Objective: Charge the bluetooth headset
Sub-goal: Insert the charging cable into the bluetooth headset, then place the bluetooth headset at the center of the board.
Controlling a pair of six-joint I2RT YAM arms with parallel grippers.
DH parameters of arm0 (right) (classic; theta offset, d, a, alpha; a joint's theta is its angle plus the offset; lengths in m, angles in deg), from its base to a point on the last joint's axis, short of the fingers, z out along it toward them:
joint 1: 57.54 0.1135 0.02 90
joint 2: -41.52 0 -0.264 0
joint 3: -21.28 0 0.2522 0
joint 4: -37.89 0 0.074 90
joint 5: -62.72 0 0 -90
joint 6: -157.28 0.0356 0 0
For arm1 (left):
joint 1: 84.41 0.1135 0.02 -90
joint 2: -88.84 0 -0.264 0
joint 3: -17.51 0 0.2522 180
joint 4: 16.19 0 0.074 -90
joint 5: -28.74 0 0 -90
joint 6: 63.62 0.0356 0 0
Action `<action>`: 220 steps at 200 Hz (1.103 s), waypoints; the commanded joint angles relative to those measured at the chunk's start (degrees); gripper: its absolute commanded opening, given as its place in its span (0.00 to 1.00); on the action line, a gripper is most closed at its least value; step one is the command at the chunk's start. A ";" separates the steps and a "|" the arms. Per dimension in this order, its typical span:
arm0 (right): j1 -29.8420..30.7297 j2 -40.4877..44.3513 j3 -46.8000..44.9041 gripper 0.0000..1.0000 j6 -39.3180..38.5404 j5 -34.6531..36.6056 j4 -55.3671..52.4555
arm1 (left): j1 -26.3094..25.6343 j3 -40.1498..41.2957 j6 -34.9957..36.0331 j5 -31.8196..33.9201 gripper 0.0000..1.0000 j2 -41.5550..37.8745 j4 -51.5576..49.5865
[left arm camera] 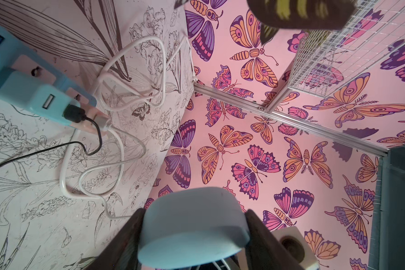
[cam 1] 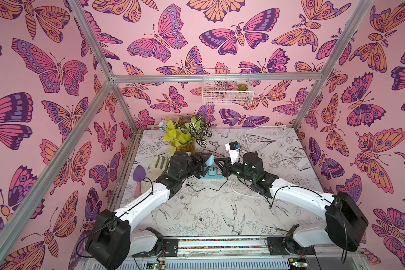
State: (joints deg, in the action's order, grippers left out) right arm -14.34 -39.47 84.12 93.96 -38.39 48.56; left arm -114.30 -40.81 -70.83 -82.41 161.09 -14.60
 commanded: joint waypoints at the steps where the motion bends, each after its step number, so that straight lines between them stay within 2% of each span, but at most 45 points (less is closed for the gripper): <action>1: 2.42 -3.01 2.76 0.00 0.86 -5.75 6.02 | -4.12 -3.01 1.81 -16.98 0.00 0.13 3.45; 40: 2.41 -2.88 2.35 0.00 0.59 -6.17 6.07 | -4.03 -2.69 2.06 -16.68 0.00 -0.05 3.49; 66: 2.25 -1.18 0.95 0.00 0.14 -5.87 5.02 | -2.84 -1.07 2.33 -14.87 0.00 -1.50 -0.49; 75: 2.20 -0.23 0.06 0.05 -0.08 -5.68 4.20 | -2.18 -0.37 2.69 -13.70 0.00 -2.62 -3.31; 103: 2.16 3.60 -3.51 0.31 -0.31 -4.41 1.24 | 0.71 1.65 4.88 -10.36 0.00 -6.91 -12.31; 123: 2.18 7.07 -6.15 0.41 -0.97 -3.91 -1.63 | 3.11 2.81 6.70 -8.54 0.00 -9.99 -18.95; 151: 2.17 12.38 -8.74 0.47 -2.37 -2.49 -7.27 | 5.31 4.22 9.49 -6.33 0.00 -13.14 -28.65; 185: 2.18 17.79 -10.60 0.49 -4.47 -0.84 -14.54 | 6.50 7.29 11.74 -2.54 0.00 -16.55 -40.35; 220: 2.16 21.17 -13.45 0.50 -4.02 0.17 -15.80 | 7.43 12.98 10.79 1.16 0.00 -19.24 -45.52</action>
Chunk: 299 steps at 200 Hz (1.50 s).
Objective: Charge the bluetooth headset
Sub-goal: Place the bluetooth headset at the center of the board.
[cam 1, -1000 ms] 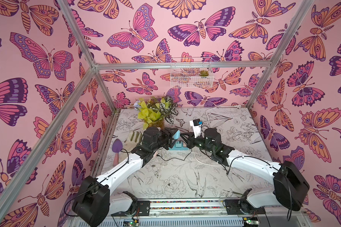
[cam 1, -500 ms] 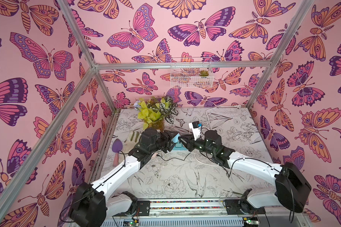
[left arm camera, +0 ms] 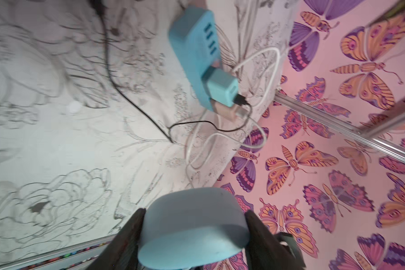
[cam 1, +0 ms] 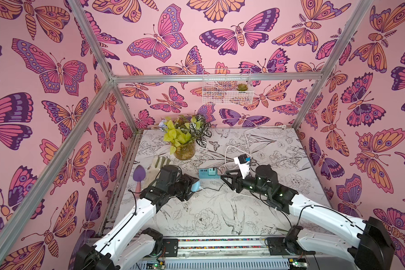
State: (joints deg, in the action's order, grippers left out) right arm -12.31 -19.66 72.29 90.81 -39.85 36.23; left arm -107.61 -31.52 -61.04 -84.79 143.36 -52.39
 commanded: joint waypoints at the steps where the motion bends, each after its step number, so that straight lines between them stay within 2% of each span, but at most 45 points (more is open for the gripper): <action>1: 0.12 1.40 -1.69 0.50 -0.82 1.70 -3.48 | 0.72 3.88 0.97 3.65 0.00 -1.52 -7.81; 49: 0.21 1.21 -2.66 0.50 0.37 0.76 -3.01 | 0.88 7.97 0.56 7.77 0.01 0.31 -10.25; 100: 0.34 0.89 -3.10 0.51 0.82 0.46 -2.36 | 0.88 7.59 2.02 10.24 0.15 6.60 -9.82; 114: 0.33 1.05 -3.12 0.51 0.97 0.69 -2.39 | 0.89 7.10 2.65 10.58 0.24 8.47 -9.48; 125: 0.31 1.15 -3.17 0.51 1.02 0.96 -2.43 | 0.93 6.51 3.25 10.72 0.35 9.82 -9.42; 143: 0.30 1.31 -3.23 0.51 1.01 1.07 -2.64 | 0.96 5.52 4.29 10.69 0.48 11.82 -9.37; 156: 0.33 1.54 -3.17 0.52 0.84 1.32 -3.44 | 0.96 4.81 5.00 10.53 0.63 13.06 -9.38; 169: 0.37 2.10 -3.24 0.52 0.58 1.73 -4.50 | 1.01 3.39 6.79 10.35 0.71 13.88 -9.57; 178: 0.38 2.67 -3.10 0.57 0.47 2.48 -5.66 | 0.96 2.42 7.77 10.47 0.80 14.08 -10.11; 180: 0.36 2.79 -3.12 0.68 0.47 2.65 -5.90 | 0.96 2.16 7.96 10.51 0.85 14.02 -10.27; 182: 0.38 2.93 -3.08 0.90 0.44 2.89 -6.17 | 0.99 1.96 8.20 10.58 0.92 14.03 -10.37; 183: 0.38 3.01 -3.12 0.96 0.45 2.99 -6.28 | 1.02 1.87 8.35 10.60 0.95 13.99 -10.36; 187: 0.32 3.30 -3.15 0.99 0.46 3.46 -6.72 | 0.97 1.43 8.89 10.82 1.00 13.90 -10.59; 228: -0.29 7.09 -2.82 0.99 -0.37 10.00 -11.98 | 1.14 -3.92 14.22 13.13 1.00 10.98 -17.71; 249: -1.90 8.07 -2.00 0.99 -0.97 10.46 -14.92 | 1.87 -6.62 16.82 14.10 1.00 8.93 -21.63; 266: -4.58 8.35 -1.02 0.99 -0.38 10.74 -17.34 | 3.12 -9.45 20.30 15.19 1.00 7.81 -24.64; 299: -11.79 8.19 1.46 0.99 -0.81 12.97 -23.19 | 5.48 -15.94 30.53 21.89 1.00 6.96 -27.59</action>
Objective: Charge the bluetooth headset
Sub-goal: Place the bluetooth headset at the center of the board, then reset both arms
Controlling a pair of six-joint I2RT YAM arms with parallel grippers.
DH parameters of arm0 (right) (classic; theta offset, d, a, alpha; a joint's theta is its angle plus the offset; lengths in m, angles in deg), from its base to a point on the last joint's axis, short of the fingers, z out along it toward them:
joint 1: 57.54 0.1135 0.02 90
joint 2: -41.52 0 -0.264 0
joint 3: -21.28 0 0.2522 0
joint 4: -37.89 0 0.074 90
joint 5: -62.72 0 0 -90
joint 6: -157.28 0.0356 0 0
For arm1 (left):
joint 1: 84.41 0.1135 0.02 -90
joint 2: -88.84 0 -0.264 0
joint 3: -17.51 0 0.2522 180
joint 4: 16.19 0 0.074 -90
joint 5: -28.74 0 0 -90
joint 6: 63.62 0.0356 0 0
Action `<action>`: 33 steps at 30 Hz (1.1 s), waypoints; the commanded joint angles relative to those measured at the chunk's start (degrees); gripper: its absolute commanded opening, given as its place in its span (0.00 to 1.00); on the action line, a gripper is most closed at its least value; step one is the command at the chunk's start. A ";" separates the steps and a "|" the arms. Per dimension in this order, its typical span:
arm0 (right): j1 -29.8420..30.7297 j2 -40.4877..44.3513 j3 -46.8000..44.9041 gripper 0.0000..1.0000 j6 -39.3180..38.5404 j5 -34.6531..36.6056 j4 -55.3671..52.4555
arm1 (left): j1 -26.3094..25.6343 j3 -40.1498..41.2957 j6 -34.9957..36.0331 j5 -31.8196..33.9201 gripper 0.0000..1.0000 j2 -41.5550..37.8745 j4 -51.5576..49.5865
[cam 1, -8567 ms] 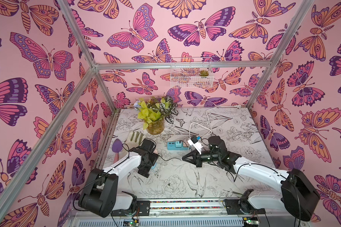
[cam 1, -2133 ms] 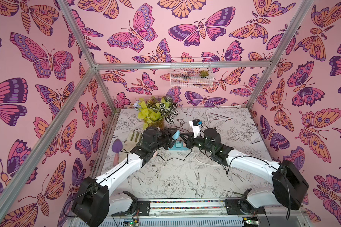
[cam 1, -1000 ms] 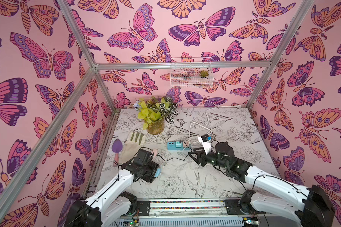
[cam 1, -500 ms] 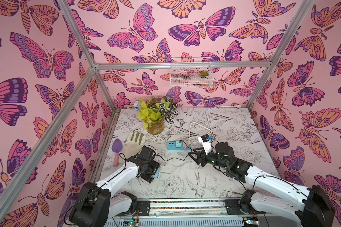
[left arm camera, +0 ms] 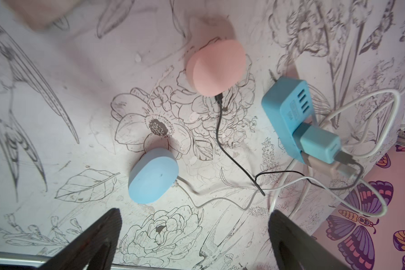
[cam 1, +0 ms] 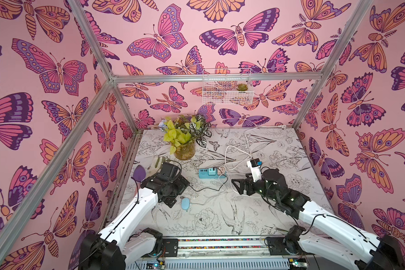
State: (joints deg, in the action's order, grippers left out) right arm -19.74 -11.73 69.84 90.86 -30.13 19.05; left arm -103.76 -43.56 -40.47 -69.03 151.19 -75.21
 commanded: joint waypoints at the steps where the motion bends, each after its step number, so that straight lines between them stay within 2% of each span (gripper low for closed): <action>1: -4.60 0.26 3.97 0.99 -0.88 3.31 -6.17 | 1.70 -4.04 10.41 6.29 1.00 -0.85 -4.63; 7: -18.54 -2.01 7.12 0.99 -1.55 8.74 -11.60 | 3.98 -6.21 25.00 18.36 1.00 1.17 2.14; 11: -26.63 -4.17 7.41 0.99 -1.43 20.36 -11.80 | 4.62 -3.18 40.96 27.63 1.00 2.28 14.71; 13: -30.13 -5.26 7.03 0.99 -2.13 24.47 -10.61 | 5.51 -0.01 46.62 31.70 1.00 2.92 22.98; 15: -30.91 -6.35 4.76 0.99 -5.76 31.82 -4.71 | 7.82 3.38 49.70 33.36 0.99 3.89 30.48; 17: -31.10 -7.73 1.11 0.99 -10.92 35.18 2.26 | 10.39 6.53 51.11 34.30 0.99 5.95 37.30; 19: -31.22 -9.54 -1.52 0.99 -12.83 39.03 6.88 | 12.55 9.13 52.55 34.80 0.98 9.72 43.62; 21: -31.38 -11.25 -4.25 0.99 -14.04 41.17 12.85 | 13.52 8.51 54.14 36.86 0.97 15.05 44.88; 24: -31.87 -12.37 -8.50 0.99 -16.30 37.65 24.24 | 14.01 13.89 58.99 36.86 0.97 17.93 59.89; 25: -32.07 -12.90 -10.39 0.99 -17.27 35.41 29.45 | 14.48 17.21 59.22 36.70 0.97 18.31 67.57; 29: -32.44 -15.79 -15.11 0.99 -19.02 29.79 42.83 | 16.11 22.76 59.22 36.70 0.97 18.29 82.07; 30: -32.69 -16.60 -15.87 0.99 -18.67 27.94 45.09 | 17.05 25.23 62.53 28.14 0.94 19.43 89.03; 32: -32.79 -19.95 -18.90 0.99 -19.35 24.35 54.38 | 18.21 27.88 64.41 24.15 0.94 22.21 99.30; 33: -32.83 -22.81 -19.47 0.99 -19.08 23.97 56.95 | 18.23 27.65 64.48 20.74 0.93 20.72 94.47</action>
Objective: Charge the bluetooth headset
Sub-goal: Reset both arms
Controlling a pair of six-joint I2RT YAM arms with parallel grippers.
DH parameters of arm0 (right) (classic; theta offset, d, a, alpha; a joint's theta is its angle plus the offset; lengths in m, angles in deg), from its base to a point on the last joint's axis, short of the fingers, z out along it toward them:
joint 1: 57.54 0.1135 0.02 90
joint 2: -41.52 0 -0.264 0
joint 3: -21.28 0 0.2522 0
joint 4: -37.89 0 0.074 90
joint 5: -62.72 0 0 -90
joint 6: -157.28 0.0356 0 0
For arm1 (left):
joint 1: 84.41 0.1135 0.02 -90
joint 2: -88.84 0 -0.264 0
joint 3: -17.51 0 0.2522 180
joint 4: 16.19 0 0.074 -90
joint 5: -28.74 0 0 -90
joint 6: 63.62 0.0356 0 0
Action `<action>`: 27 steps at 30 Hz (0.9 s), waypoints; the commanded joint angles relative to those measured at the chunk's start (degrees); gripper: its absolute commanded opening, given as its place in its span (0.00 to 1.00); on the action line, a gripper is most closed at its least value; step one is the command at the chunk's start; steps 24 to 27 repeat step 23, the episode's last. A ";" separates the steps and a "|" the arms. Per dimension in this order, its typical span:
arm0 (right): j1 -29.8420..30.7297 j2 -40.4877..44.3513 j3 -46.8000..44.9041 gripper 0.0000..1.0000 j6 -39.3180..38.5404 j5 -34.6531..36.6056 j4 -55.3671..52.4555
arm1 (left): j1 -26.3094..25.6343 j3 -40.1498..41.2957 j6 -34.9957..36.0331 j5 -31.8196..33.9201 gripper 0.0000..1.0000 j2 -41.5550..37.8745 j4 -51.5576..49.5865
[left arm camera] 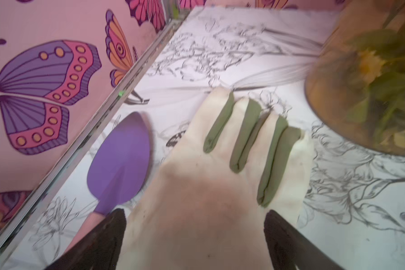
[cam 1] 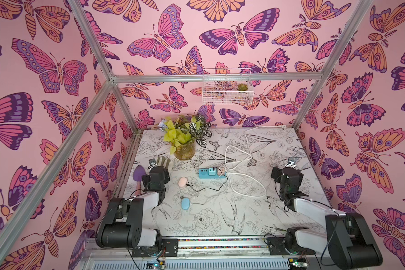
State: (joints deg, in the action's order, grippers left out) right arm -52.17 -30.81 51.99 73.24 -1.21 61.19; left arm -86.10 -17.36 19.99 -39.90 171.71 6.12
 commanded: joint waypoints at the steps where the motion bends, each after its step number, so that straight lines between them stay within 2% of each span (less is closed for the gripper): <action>1: -0.72 -7.99 -2.32 0.99 -1.34 -5.85 19.80 | 0.63 0.85 5.20 -11.22 0.93 1.16 11.95; 3: -1.41 -19.06 -2.64 0.99 -3.39 -8.53 34.63 | 0.24 1.68 8.66 -14.07 1.00 7.62 22.98; 4: -1.47 -17.28 -0.57 0.99 -3.13 -10.27 26.24 | 0.34 -0.28 6.28 -12.53 1.00 5.14 15.14; 5: -1.75 -12.26 3.01 0.99 -2.49 -11.69 12.71 | 1.01 -1.55 5.11 -13.57 1.00 4.12 9.43; 6: -2.11 -13.57 4.56 0.99 -3.05 -13.09 12.40 | 1.27 0.35 6.20 -13.59 1.00 6.62 17.70; 7: -2.11 -16.89 3.49 0.99 -3.61 -13.29 19.65 | 1.19 0.29 5.88 -13.34 1.00 6.22 17.61; 8: -1.56 -15.49 2.93 0.99 -3.74 -12.08 18.08 | 1.30 -1.16 5.15 -13.45 1.00 4.46 11.27; 9: -1.42 -12.94 3.32 0.99 -4.03 -12.61 12.99 | 1.26 -0.72 5.58 -13.40 1.00 5.29 13.09; 10: -1.41 -13.52 3.20 0.99 -4.25 -12.78 14.32 | 1.17 0.51 6.39 -13.21 1.00 6.88 18.68; 12: -1.45 -16.04 3.30 0.99 -3.78 -12.35 18.45 | 1.19 -1.13 5.35 -13.22 1.00 4.53 11.55; 14: -1.49 -13.67 4.84 0.99 -3.49 -12.09 11.55 | 1.09 0.40 6.34 -13.06 1.00 6.69 18.27; 16: -1.67 -14.65 4.77 0.99 -3.49 -12.37 13.05 | 1.08 -0.78 5.53 -13.08 1.00 4.95 13.06; 19: -2.01 -14.89 5.17 0.99 -3.23 -13.18 12.46 | 1.08 0.32 6.30 -13.02 1.00 6.45 17.96; 21: -2.12 -14.08 5.54 0.99 -3.15 -13.34 10.56 | 1.08 -0.68 5.56 -13.10 1.00 4.97 13.10; 23: -2.11 -14.06 5.29 0.99 -3.14 -13.23 11.12 | 1.03 0.58 6.19 -13.00 1.00 5.96 17.31; 27: -2.11 -14.06 5.29 0.99 -3.14 -13.23 11.12 | 1.03 0.58 6.19 -13.00 1.00 5.96 17.31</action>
